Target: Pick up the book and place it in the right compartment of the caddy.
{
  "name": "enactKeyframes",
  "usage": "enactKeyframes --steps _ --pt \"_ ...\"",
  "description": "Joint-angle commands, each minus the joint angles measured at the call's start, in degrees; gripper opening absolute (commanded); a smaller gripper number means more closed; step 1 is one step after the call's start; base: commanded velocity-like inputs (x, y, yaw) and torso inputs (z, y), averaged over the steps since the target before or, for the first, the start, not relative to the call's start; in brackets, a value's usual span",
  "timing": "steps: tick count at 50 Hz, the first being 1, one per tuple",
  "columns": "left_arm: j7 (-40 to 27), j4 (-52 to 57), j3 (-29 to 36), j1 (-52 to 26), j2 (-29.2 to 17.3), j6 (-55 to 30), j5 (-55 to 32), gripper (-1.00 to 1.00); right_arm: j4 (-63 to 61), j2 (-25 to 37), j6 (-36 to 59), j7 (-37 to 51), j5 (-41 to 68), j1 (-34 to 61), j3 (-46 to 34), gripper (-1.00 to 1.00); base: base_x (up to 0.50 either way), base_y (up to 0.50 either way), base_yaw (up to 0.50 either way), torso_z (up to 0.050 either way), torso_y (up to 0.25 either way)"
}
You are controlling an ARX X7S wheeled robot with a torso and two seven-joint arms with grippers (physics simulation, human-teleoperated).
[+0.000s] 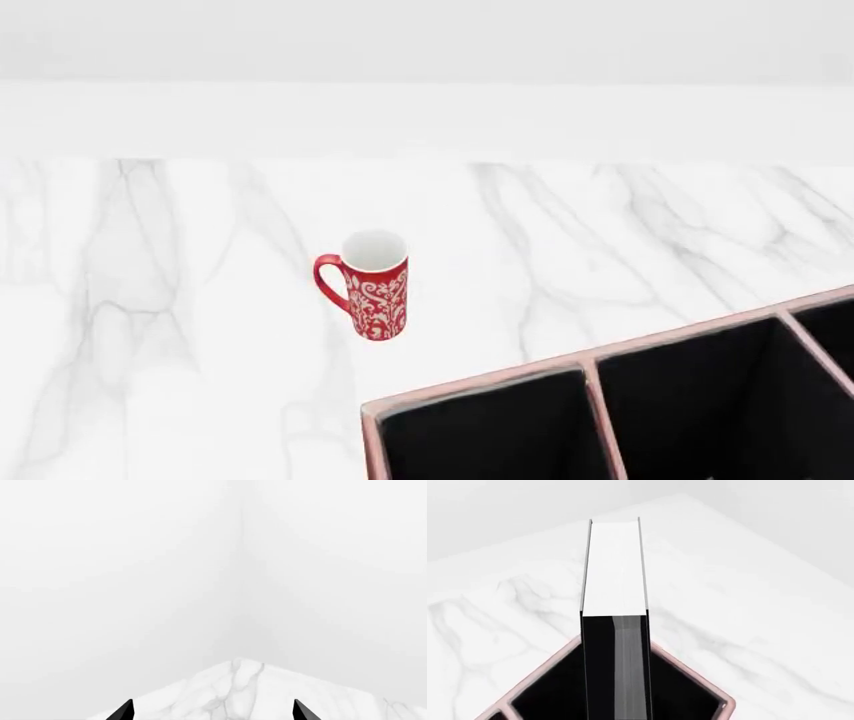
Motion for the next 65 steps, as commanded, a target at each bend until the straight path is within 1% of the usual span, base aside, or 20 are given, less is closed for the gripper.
enactKeyframes --steps 1,9,17,33,36,37,47,59,65 --pt "-0.24 0.11 0.28 -0.06 -0.22 -0.16 0.08 1.00 -0.06 -1.21 -1.19 -4.25 -5.56 -1.93 0.01 -1.00 0.00 0.00 0.00 0.000 0.000" --pt "-0.19 0.15 0.33 0.13 -0.20 0.00 0.17 1.00 0.53 -3.07 -2.93 -9.20 -11.50 -4.13 -1.41 -1.00 0.00 0.00 0.00 0.000 0.001" --pt "-0.40 0.25 0.34 0.12 -0.51 -0.29 0.01 1.00 1.04 -3.80 -3.80 -11.47 -14.40 -5.27 -2.83 -1.00 0.00 0.00 0.00 0.000 0.003" --pt "-1.35 0.91 0.81 -0.49 -1.56 -1.35 -0.40 1.00 1.15 -4.11 -3.99 -12.11 -13.59 -5.37 -3.41 -1.00 0.00 0.00 0.00 0.001 0.001" --pt "-1.28 0.84 0.85 -0.37 -1.49 -1.22 -0.35 1.00 2.16 -3.96 -2.86 -13.59 -13.36 -4.41 -4.41 -1.00 0.00 0.00 0.00 0.000 0.000" --pt "-1.19 0.76 0.76 -0.26 -1.38 -1.06 -0.36 1.00 2.00 -3.82 -3.10 -14.05 -14.06 -4.37 -4.51 1.00 0.00 0.00 0.00 0.000 0.000" --pt "-1.14 0.77 0.64 0.01 -1.30 -0.84 -0.46 1.00 2.58 -3.95 -3.52 -16.57 -15.97 -3.24 -5.79 1.00 0.00 0.00 0.00 0.000 0.000" --pt "-1.15 0.69 0.71 0.09 -1.35 -0.73 -0.70 1.00 1.77 -4.26 -4.28 -17.04 -16.48 -3.21 -6.23 1.00 0.00 0.00 0.00 0.000 0.000" --pt "-2.00 1.16 1.38 -0.64 -2.57 -2.11 -0.95 1.00 -0.02 -4.37 -5.15 -17.95 -17.71 -3.07 -6.50 1.00 0.00 0.00 0.00 0.000 0.000"
